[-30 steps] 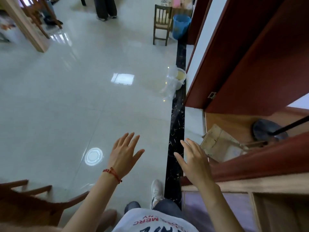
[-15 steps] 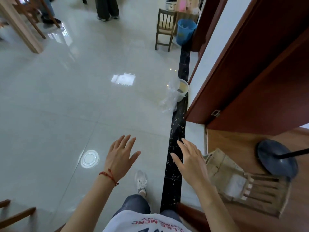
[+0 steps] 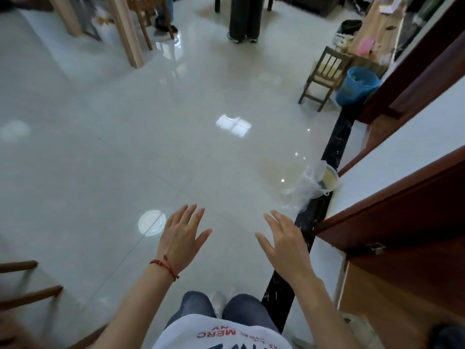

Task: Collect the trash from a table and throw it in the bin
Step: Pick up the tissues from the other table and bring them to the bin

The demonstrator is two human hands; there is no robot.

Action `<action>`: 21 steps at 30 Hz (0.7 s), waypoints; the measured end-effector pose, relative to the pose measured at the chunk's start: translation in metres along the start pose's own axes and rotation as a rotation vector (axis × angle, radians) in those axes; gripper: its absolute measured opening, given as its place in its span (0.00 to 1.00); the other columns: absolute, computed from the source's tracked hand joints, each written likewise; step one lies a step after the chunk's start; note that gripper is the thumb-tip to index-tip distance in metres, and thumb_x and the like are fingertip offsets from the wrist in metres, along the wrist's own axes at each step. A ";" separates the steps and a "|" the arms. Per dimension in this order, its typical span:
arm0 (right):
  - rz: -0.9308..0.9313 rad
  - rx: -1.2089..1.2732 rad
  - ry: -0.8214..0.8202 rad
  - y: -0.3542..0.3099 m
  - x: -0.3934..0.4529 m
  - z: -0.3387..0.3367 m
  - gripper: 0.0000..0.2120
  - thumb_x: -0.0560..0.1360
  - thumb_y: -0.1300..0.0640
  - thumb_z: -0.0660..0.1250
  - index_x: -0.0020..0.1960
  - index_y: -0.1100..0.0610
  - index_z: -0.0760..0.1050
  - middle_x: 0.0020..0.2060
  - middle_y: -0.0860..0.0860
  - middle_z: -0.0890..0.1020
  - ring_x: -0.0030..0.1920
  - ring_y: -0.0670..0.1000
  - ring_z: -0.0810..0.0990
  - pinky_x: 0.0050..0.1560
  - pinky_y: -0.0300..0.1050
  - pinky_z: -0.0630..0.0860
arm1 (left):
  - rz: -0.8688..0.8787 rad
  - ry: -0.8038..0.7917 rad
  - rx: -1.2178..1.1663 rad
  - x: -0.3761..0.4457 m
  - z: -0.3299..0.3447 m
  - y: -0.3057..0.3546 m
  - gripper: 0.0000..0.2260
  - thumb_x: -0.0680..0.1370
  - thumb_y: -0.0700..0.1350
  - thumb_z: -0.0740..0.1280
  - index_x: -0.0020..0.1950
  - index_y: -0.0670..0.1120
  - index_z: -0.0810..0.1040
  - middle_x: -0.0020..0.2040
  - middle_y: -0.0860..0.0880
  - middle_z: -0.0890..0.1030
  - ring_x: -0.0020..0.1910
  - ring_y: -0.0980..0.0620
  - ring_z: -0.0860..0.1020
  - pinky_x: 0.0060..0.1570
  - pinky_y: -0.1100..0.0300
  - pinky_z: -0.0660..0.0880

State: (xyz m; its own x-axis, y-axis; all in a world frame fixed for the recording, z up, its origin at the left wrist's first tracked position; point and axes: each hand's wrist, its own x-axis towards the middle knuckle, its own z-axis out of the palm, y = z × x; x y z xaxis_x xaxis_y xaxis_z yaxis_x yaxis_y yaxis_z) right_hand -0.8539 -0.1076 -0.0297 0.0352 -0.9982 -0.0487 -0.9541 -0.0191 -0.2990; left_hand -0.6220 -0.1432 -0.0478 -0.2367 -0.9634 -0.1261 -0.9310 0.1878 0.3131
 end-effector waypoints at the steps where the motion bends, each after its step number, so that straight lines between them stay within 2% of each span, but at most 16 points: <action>1: -0.042 0.005 -0.022 -0.004 0.016 0.003 0.26 0.75 0.43 0.54 0.61 0.60 0.74 0.59 0.57 0.78 0.59 0.58 0.77 0.57 0.53 0.74 | -0.045 0.008 -0.009 0.003 -0.002 -0.008 0.34 0.78 0.62 0.41 0.60 0.40 0.76 0.57 0.40 0.80 0.57 0.39 0.78 0.54 0.44 0.75; 6: -0.301 -0.002 -0.108 -0.035 0.093 0.012 0.32 0.78 0.39 0.44 0.60 0.60 0.74 0.58 0.58 0.79 0.58 0.58 0.77 0.55 0.53 0.75 | -0.265 0.089 -0.050 0.013 -0.011 -0.042 0.33 0.79 0.61 0.42 0.59 0.40 0.77 0.56 0.40 0.80 0.56 0.39 0.78 0.54 0.45 0.76; 11: -0.538 0.017 -0.162 -0.071 0.170 0.020 0.25 0.74 0.44 0.55 0.59 0.61 0.75 0.57 0.59 0.79 0.56 0.59 0.79 0.53 0.54 0.76 | -0.516 0.175 -0.071 0.025 -0.026 -0.073 0.32 0.79 0.61 0.43 0.57 0.40 0.77 0.55 0.39 0.81 0.54 0.39 0.79 0.50 0.47 0.76; 17: -0.785 0.044 -0.193 -0.114 0.247 0.027 0.25 0.74 0.44 0.55 0.60 0.61 0.75 0.58 0.59 0.79 0.57 0.59 0.78 0.54 0.54 0.75 | -0.757 0.262 -0.077 0.036 -0.040 -0.097 0.32 0.79 0.61 0.43 0.58 0.39 0.77 0.54 0.39 0.80 0.54 0.39 0.79 0.53 0.46 0.75; 21: -0.882 0.049 -0.241 -0.143 0.282 0.039 0.25 0.75 0.43 0.54 0.61 0.60 0.74 0.59 0.59 0.78 0.58 0.60 0.77 0.55 0.54 0.75 | -0.865 0.287 -0.083 0.043 -0.049 -0.114 0.32 0.79 0.61 0.43 0.58 0.39 0.76 0.55 0.38 0.80 0.54 0.39 0.78 0.54 0.45 0.74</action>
State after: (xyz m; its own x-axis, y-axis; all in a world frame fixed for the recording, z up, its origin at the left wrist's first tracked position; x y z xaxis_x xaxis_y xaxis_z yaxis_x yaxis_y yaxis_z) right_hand -0.6957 -0.3843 -0.0374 0.8114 -0.5841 0.0205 -0.5387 -0.7609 -0.3618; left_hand -0.5127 -0.2152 -0.0428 0.6225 -0.7744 -0.1132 -0.7259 -0.6253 0.2865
